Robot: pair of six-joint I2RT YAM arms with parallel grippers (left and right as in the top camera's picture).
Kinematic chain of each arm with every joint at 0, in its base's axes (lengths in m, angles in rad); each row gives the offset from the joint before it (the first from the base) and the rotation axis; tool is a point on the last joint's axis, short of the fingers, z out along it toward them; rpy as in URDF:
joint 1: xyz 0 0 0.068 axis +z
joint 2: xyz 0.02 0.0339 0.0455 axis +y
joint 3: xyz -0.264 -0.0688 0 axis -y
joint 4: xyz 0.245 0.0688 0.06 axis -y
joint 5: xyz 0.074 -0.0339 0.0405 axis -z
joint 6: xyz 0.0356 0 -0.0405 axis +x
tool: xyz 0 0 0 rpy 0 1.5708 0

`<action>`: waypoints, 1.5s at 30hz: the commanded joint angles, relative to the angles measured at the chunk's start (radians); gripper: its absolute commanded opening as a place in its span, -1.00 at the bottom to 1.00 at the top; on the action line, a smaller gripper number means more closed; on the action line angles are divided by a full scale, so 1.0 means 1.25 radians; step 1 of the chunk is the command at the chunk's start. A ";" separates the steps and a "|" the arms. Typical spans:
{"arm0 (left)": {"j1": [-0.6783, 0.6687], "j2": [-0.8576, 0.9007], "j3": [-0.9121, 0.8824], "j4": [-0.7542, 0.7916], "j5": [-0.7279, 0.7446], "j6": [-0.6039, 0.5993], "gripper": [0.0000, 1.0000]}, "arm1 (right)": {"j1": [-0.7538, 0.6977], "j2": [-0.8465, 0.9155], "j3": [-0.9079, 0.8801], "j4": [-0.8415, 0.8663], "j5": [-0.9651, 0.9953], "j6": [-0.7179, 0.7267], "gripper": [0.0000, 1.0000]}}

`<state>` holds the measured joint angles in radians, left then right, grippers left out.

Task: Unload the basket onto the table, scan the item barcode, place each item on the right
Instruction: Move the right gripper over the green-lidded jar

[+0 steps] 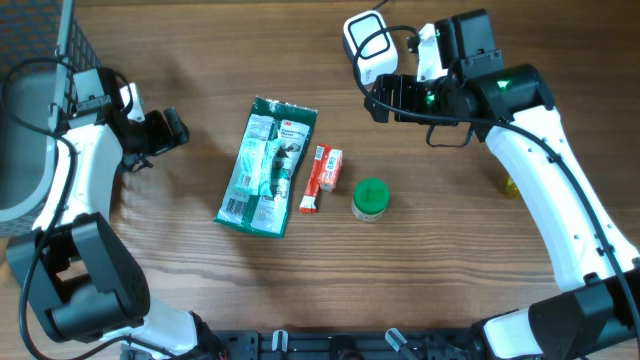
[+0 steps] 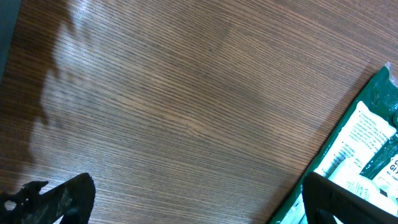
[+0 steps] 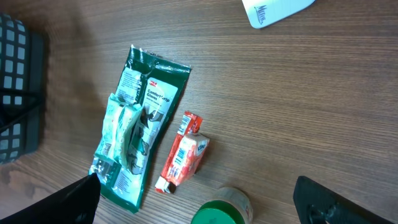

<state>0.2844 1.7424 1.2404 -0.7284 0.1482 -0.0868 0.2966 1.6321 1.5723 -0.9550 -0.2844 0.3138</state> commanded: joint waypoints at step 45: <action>0.008 0.007 -0.009 0.000 0.006 0.007 1.00 | 0.024 -0.002 -0.052 -0.149 -0.022 0.155 0.71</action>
<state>0.2844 1.7424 1.2404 -0.7284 0.1482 -0.0868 0.3004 1.6321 1.5444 -1.1168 -0.2993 0.4992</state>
